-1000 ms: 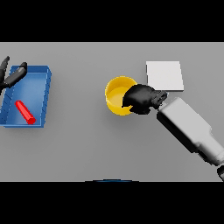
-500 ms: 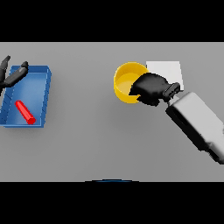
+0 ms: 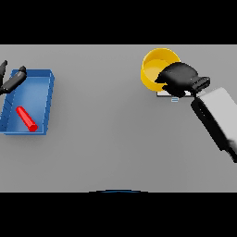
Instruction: Pick up the red beaker and tilt it to pour out 1 green nut into yellow bowl. Pick up the yellow bowl and place it on the metallic measuring scale.
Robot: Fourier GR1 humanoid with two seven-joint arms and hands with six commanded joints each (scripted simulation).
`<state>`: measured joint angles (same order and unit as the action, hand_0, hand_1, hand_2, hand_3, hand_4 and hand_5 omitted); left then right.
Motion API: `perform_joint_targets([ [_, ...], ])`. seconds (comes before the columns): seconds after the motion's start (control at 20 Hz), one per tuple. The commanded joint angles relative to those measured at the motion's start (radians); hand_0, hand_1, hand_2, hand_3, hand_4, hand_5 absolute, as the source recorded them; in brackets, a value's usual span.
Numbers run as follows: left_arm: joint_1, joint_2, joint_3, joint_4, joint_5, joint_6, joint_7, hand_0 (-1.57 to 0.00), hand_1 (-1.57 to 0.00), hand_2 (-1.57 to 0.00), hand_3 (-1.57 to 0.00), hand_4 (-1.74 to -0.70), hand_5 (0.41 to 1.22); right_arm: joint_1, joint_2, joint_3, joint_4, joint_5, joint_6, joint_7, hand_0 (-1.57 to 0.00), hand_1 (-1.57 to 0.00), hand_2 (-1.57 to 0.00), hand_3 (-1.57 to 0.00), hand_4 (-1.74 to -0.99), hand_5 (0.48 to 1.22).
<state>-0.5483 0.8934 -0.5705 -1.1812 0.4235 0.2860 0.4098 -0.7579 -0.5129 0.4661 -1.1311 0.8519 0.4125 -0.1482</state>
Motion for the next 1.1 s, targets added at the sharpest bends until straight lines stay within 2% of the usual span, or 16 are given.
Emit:
perform_joint_targets([
  [0.0,-0.005,0.003,0.004,-0.001,0.002,-0.003,-0.001,0.00,0.00,0.00,0.00,-0.74,0.730,-0.012,0.004,-0.004,0.035,0.008,-0.026,-0.006,-1.57,-1.57,-1.54,-1.14,-1.741,1.221],
  [0.05,-0.009,-0.011,0.000,0.012,-0.003,0.002,-0.008,0.00,0.00,0.00,0.00,-0.74,0.734,-0.021,0.000,-0.009,0.070,0.011,-0.049,-0.025,-1.57,-1.57,-1.55,-1.15,-1.741,1.221],
  [0.2,-0.007,0.004,-0.006,0.002,-0.010,0.001,0.017,0.00,0.00,0.00,0.00,-0.73,0.734,-0.044,0.004,-0.026,0.176,0.017,-0.090,-0.011,-1.57,-1.57,-1.54,-1.15,-1.741,1.221],
  [0.3,-0.010,0.003,-0.010,0.001,-0.012,-0.005,0.011,0.00,0.00,0.00,0.00,-0.72,0.725,-0.058,0.017,-0.034,0.250,0.021,-0.126,-0.025,-1.57,-1.57,-1.50,-1.17,-1.741,1.221],
  [0.5,-0.003,0.011,-0.004,-0.008,-0.005,-0.006,0.013,0.00,0.00,0.00,0.00,-0.73,0.713,-0.084,0.027,-0.052,0.373,0.023,-0.168,-0.041,-1.57,-1.57,-1.45,-1.29,-1.741,1.221],
  [0.65,-0.021,-0.005,-0.007,0.031,-0.012,-0.014,0.018,0.00,0.00,0.00,0.00,-0.72,0.710,-0.097,0.050,-0.064,0.434,0.014,-0.174,-0.062,-1.57,-1.57,-1.42,-1.35,-1.741,1.221],
  [0.75,-0.007,0.004,-0.004,0.001,-0.007,-0.003,0.014,0.00,0.00,0.00,0.00,-0.73,0.714,-0.103,0.062,-0.074,0.473,0.010,-0.172,-0.058,-1.55,-1.57,-1.39,-1.41,-1.741,1.221],
  [0.9,-0.006,0.002,-0.008,0.001,-0.008,-0.010,0.009,0.00,0.00,0.00,0.00,-0.73,0.712,-0.102,0.057,-0.084,0.483,0.000,-0.152,-0.065,-1.42,-1.57,-1.36,-1.49,-1.741,1.221],
  [1.0,-0.006,0.006,-0.007,-0.005,-0.005,-0.009,0.020,0.00,0.00,0.00,0.00,-0.73,0.715,-0.105,0.060,-0.083,0.488,0.003,-0.142,-0.066,-1.40,-1.57,-1.39,-1.36,-1.741,1.221],
  [1.05,-0.007,0.003,-0.006,0.000,-0.004,-0.008,0.021,0.00,0.00,0.00,0.00,-0.73,0.717,-0.103,0.069,-0.090,0.489,-0.002,-0.144,-0.057,-1.33,-1.46,-1.42,-1.20,-1.741,1.221],
])
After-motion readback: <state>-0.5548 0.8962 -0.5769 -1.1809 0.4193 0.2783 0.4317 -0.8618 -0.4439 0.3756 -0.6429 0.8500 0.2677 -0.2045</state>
